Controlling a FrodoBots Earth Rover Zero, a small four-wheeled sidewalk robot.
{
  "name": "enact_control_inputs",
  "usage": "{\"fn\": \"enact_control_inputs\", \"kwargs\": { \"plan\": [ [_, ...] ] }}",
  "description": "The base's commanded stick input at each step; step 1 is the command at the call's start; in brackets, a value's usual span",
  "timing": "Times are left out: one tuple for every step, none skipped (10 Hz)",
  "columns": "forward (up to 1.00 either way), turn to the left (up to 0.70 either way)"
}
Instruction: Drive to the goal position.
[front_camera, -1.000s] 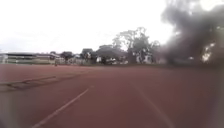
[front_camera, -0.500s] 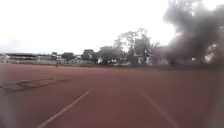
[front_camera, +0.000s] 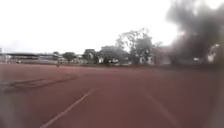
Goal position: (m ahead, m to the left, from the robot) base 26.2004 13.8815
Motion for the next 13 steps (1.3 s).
{"fn": "enact_control_inputs", "kwargs": {
  "plan": [
    [0.7, 0.0],
    [0.7, 0.0],
    [0.7, 0.0],
    [0.7, 0.0],
    [0.7, 0.0],
    [0.7, -0.23],
    [0.7, -0.35],
    [0.7, -0.33],
    [0.7, -0.13],
    [0.7, 0.0],
    [0.7, 0.01],
    [0.7, 0.0],
    [0.7, 0.0]
  ]
}}
